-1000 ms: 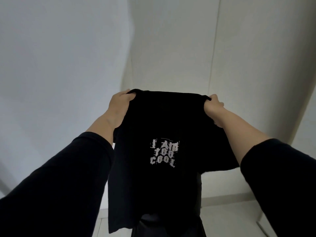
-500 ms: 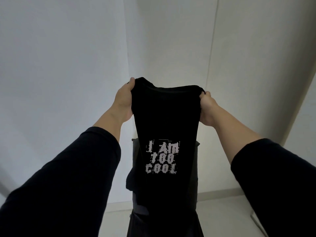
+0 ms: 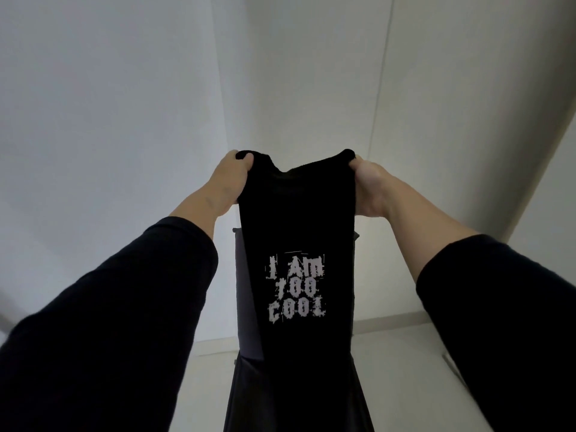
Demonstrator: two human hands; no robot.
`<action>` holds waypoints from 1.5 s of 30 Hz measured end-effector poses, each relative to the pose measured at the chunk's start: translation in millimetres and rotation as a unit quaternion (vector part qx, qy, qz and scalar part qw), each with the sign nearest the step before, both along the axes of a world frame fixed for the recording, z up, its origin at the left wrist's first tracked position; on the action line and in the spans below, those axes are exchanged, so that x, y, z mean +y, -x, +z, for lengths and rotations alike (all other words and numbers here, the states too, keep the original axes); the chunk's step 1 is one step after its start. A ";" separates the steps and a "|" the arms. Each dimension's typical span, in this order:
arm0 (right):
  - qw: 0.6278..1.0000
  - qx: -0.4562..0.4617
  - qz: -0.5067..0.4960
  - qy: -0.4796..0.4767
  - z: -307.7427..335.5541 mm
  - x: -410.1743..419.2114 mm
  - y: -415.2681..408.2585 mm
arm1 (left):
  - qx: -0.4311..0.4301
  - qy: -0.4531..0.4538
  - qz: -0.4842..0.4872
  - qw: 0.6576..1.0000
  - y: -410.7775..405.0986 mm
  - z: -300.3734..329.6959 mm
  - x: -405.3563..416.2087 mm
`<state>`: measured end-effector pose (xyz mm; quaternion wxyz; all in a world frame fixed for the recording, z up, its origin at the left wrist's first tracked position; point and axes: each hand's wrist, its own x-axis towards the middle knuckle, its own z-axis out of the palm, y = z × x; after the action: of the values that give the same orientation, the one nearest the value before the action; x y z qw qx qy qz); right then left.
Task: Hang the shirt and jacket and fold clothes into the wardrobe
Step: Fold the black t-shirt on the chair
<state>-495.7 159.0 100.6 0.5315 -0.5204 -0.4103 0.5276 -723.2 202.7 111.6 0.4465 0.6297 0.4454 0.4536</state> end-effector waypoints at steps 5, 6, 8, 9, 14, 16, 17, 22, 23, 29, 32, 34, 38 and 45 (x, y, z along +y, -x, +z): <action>0.995 -0.033 -0.091 -0.017 -6.7 5.8 -9.2 | 0.080 0.019 0.004 0.997 16.8 -23.6 12.9; 0.994 -0.046 -0.098 -0.016 -7.3 6.7 -10.4 | 0.110 0.007 -0.004 0.994 20.9 -27.3 13.4; 0.989 -0.089 -0.118 -0.016 -8.1 10.5 -10.9 | 0.201 -0.025 -0.006 0.979 30.2 -33.1 17.2; 0.985 -0.116 -0.129 -0.019 -8.7 13.4 -10.4 | 0.271 -0.045 0.006 0.962 34.9 -34.4 19.5; 0.966 -0.201 -0.149 -0.062 -11.5 24.1 0.5 | 0.419 0.001 0.030 0.907 40.1 -33.8 21.0; 0.955 -0.237 -0.153 -0.092 -10.6 26.8 3.7 | 0.349 0.076 0.043 0.933 37.9 -36.5 19.5; 0.946 -0.260 -0.159 -0.107 -9.2 27.5 4.4 | 0.280 0.117 0.057 0.951 38.0 -39.2 17.1; 0.897 -0.381 -0.169 -0.145 -3.3 26.8 1.9 | 0.041 0.084 0.104 0.990 42.8 -52.9 23.1; 0.896 -0.380 -0.177 -0.145 -2.9 27.0 0.3 | -0.008 0.084 0.097 0.992 43.0 -53.2 23.7; 0.936 -0.233 -0.225 -0.142 -5.8 27.3 -3.9 | -0.238 0.077 0.000 0.968 34.8 -31.6 10.9; 0.956 -0.156 -0.215 -0.124 -10.6 25.6 -3.1 | -0.269 0.121 -0.029 0.955 28.7 -14.5 0.5; 0.965 -0.117 -0.208 -0.112 -13.7 23.4 -1.8 | -0.263 0.137 -0.042 0.954 26.6 -6.3 -2.8; 0.975 0.021 -0.191 -0.111 -13.1 24.2 8.4 | -0.205 0.145 -0.067 0.966 27.0 -5.1 0.5; 0.995 0.089 -0.027 0.022 -12.7 22.5 30.1 | -0.159 0.145 -0.100 0.972 35.6 -15.4 11.9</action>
<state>-525.7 181.5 88.0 0.5686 -0.4936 -0.3354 0.5661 -758.8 214.6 96.2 0.6410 0.5195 0.3648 0.4315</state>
